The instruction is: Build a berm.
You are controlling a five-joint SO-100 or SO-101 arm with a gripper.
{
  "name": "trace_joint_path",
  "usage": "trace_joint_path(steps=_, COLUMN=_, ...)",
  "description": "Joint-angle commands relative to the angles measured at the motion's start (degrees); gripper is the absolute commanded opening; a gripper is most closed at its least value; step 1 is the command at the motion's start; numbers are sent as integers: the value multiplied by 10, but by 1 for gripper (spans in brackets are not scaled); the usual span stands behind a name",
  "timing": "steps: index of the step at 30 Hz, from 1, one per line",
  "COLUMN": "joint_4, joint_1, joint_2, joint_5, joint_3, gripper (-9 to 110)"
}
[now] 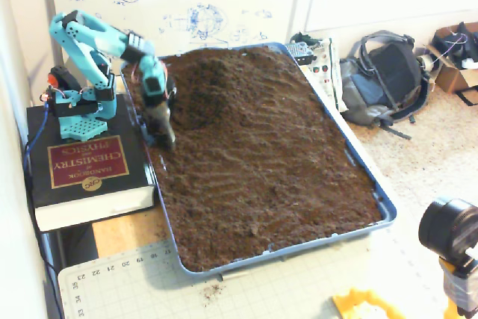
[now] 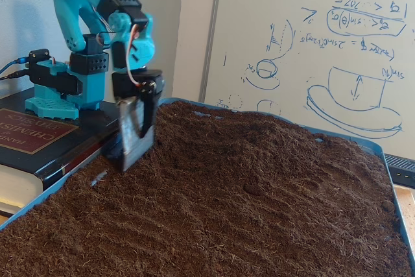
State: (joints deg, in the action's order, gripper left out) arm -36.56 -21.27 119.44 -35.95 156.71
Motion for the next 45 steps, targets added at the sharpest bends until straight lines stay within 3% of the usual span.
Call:
trace_joint_path(steps=1, joint_4=22, joint_1=-61, joint_2=-21, joint_5=-110, joint_3=-5, gripper=1)
trace_joint_path(steps=4, joint_4=33, joint_1=-79, joint_2=-51, joint_5=-145, joint_3=-18, gripper=1)
trace_joint_path(steps=12, joint_4=72, joint_1=-62, joint_2=-210, joint_5=-116, joint_3=-140, gripper=1)
trace_joint_path(steps=21, joint_4=72, joint_1=3, joint_2=-342, joint_5=-18, joint_3=-347, gripper=1)
trace_joint_path(steps=30, joint_4=70, joint_1=84, joint_2=-355, joint_5=102, joint_3=-466, gripper=0)
trace_joint_path(steps=45, joint_4=24, joint_1=100, joint_2=-273, joint_5=139, joint_3=-465, gripper=0)
